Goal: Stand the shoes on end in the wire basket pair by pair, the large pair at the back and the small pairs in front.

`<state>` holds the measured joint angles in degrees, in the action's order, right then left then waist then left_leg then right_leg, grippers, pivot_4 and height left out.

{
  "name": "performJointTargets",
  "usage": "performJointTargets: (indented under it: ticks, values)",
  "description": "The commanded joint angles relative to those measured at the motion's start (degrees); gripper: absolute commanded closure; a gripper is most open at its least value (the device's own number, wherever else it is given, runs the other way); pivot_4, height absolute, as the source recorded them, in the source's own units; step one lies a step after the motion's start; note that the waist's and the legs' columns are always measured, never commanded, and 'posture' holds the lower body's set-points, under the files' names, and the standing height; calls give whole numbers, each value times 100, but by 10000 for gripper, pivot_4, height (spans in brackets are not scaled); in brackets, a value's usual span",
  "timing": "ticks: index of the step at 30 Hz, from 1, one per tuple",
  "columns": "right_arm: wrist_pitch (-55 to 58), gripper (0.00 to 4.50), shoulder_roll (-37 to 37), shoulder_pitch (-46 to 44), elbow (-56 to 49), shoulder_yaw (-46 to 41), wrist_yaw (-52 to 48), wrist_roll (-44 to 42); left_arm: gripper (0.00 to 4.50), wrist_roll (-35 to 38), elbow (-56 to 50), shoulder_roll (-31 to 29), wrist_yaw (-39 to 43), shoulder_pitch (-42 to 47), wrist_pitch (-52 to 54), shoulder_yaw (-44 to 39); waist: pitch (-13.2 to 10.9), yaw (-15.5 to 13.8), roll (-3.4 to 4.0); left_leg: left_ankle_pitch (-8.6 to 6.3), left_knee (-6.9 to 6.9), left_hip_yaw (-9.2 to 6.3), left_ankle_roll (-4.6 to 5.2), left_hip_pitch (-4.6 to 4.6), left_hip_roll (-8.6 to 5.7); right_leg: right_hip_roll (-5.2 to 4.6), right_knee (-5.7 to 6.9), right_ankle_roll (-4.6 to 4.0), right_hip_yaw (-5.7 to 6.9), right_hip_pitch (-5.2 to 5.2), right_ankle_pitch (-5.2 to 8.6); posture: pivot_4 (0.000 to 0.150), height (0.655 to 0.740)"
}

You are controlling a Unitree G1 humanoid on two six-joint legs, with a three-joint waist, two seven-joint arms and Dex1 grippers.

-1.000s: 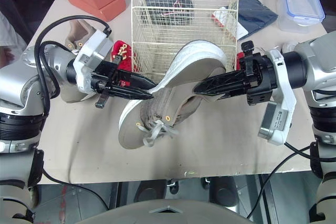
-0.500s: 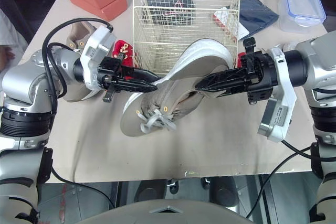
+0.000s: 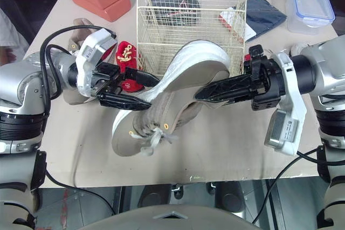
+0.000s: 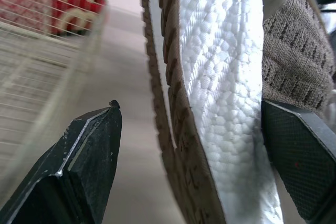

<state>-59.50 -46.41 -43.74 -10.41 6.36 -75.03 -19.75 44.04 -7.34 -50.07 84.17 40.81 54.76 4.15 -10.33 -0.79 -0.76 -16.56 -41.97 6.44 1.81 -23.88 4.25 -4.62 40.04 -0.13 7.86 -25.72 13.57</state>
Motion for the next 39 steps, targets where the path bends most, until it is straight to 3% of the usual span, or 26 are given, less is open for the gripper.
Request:
performJointTargets:
  ticks: [1,5,11,13,24,25,28,33,34,39]
  values:
    - [-97,45000,-26,-127,-199,-257,498,-316,443,171,-197,9,242,155,112,168,0,1,0,0,-1,0,0,0,0,0,0,0,0,0,0,1500,6860]
    - [-125,45000,-87,-121,-234,-264,589,-306,443,457,-143,129,370,193,390,119,0,5,0,0,-1,0,0,0,-1,1,2,0,0,0,0,1500,6860]
    - [-144,45000,-183,-157,-227,-254,720,-286,25042,655,-162,228,386,199,575,59,0,5,0,0,-3,-1,0,0,0,1,3,-1,-1,0,0,1500,6860]
    - [-141,45000,-199,-177,-212,-250,751,-287,28592,682,-171,251,375,185,592,29,0,5,0,0,-3,-1,0,0,-1,1,3,-1,-1,0,0,1500,6860]
    - [410,45000,-206,-273,-40,-140,770,-384,29464,470,-81,287,225,61,250,-78,0,6,0,0,-4,-1,0,0,-1,0,3,-3,-2,0,-2,1500,6860]
    - [433,37654,-188,-289,-31,-142,769,-386,29469,457,-68,277,219,60,231,-78,0,6,0,0,-4,0,0,0,-1,0,3,-3,-2,0,-2,1500,6860]
    - [469,27832,-146,-331,-13,-147,763,-397,29469,423,-22,273,205,70,190,-81,0,7,0,0,-5,0,0,0,-1,1,4,-3,-2,0,-2,1500,6860]
    - [594,3231,-141,-350,-4,-173,863,-417,29469,369,79,283,143,83,113,-128,0,2,0,0,-4,0,0,0,-1,0,4,-7,-2,0,-4,1500,6860]
    - [702,703,-133,-349,9,-207,929,-432,29469,368,91,273,125,65,97,-161,0,4,0,0,-5,0,0,0,-1,0,4,-6,-2,0,-4,1500,6860]
    - [1546,703,-126,-552,316,-266,1167,-289,29469,384,169,232,-59,-109,-17,-490,0,11,0,0,-5,0,0,0,0,0,5,-7,-2,0,-4,1500,6860]
